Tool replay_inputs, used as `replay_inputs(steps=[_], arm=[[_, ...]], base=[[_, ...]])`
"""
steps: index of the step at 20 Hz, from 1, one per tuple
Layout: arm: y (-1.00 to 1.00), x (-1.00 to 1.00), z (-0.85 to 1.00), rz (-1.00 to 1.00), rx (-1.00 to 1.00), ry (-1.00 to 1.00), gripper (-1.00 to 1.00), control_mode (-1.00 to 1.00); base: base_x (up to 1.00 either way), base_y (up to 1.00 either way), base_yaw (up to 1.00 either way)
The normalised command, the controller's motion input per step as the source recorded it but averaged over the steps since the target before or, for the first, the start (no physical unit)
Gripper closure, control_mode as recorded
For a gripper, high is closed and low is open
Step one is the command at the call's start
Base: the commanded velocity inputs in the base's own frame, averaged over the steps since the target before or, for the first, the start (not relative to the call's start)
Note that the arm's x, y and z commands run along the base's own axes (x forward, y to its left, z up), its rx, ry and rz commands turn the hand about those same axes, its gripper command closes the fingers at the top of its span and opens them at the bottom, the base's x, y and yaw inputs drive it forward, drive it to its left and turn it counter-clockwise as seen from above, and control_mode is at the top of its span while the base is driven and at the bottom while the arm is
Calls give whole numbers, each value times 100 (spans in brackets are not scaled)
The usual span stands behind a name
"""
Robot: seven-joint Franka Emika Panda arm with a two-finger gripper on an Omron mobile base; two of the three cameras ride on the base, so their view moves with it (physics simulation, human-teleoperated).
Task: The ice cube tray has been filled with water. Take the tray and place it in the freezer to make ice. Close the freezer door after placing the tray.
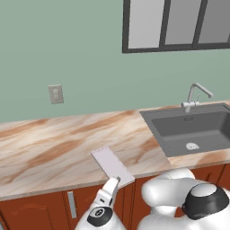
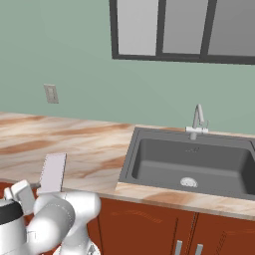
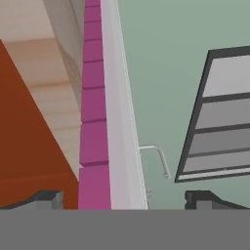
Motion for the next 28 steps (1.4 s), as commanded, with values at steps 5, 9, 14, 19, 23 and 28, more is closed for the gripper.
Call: replay_inputs(steps=[5, 9, 14, 19, 23, 28], arm=[[0, 4, -12, 0, 0, 0, -100, -100], [0, 16, 0, 0, 0, 0, -100, -100], [0, 28, 0, 0, 0, 0, -100, -100], [0, 17, 0, 0, 0, 0, 100, -100], [0, -6, 0, 0, 0, 0, 100, -100], [0, -30, 31, 0, 0, -1, 100, -100]], base=[[0, 0, 0], [0, 0, 0], [0, 0, 0], [0, 0, 0], [0, 0, 0], [0, 0, 0]])
